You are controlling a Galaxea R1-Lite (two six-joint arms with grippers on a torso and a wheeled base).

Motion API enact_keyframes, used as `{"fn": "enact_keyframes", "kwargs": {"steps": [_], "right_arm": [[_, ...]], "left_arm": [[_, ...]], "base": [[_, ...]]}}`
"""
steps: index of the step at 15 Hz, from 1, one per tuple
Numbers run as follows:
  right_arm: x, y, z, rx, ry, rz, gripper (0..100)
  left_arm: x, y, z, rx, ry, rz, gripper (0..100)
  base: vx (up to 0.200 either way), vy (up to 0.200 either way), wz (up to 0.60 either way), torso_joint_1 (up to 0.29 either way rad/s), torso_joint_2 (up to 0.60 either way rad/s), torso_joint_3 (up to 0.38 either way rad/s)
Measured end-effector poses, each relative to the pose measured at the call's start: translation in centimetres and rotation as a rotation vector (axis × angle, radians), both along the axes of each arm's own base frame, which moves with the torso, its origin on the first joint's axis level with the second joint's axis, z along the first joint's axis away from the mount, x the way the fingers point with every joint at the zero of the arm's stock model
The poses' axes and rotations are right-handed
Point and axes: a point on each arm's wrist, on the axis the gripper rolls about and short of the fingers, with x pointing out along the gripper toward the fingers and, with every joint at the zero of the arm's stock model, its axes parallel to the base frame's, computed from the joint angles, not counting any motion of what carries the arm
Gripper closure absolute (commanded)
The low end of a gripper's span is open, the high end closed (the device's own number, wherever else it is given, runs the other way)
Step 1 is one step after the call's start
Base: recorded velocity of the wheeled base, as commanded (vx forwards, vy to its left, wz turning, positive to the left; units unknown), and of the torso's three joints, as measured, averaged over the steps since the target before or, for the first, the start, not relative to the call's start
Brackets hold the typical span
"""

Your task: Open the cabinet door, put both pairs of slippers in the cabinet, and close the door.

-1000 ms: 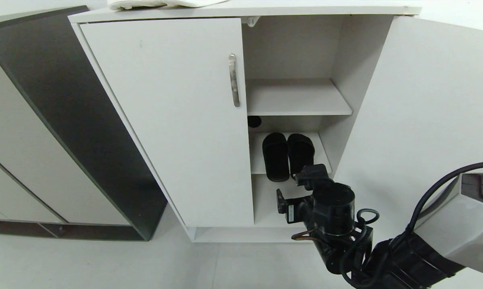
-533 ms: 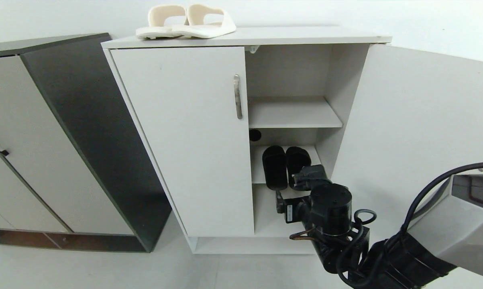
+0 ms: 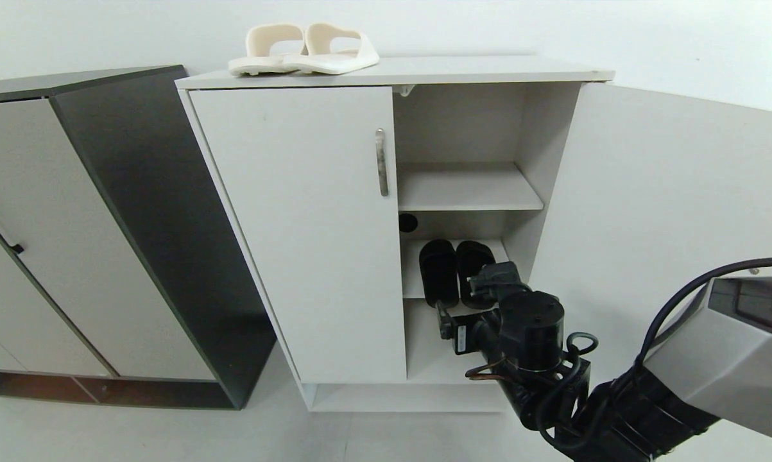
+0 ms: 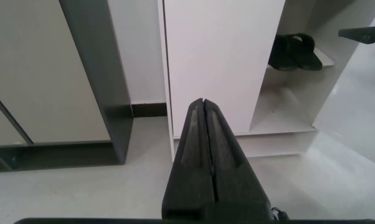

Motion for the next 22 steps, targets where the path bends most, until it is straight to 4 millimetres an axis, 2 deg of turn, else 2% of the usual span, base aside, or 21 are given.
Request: {"fn": "enact_keyframes", "kwargs": {"steps": [6,12,21,22], "right_arm": [[0.6,-0.3,-0.6,-0.002,0.000,-0.016,0],[0.3,-0.5,-1.3,-0.022,0.019,-0.013,0],[0.3,-0.8,-1.3,-0.012,0.000,-0.019,0],[0.3,-0.8,-1.3,-0.012,-0.001,-0.021,0]], "left_arm": [[0.0,0.0,0.0,0.000,0.000,0.000,100],[0.0,0.0,0.0,0.000,0.000,0.000,100],[0.0,0.0,0.0,-0.001,0.000,0.000,100],[0.0,0.0,0.0,-0.001,0.000,0.001,100]], "base": [[0.000,0.167,0.00,0.005,0.00,0.002],[0.000,0.200,0.00,0.002,0.00,0.007],[0.000,0.200,0.00,0.002,0.00,0.001],[0.000,0.000,0.00,0.000,0.00,0.000]]}}
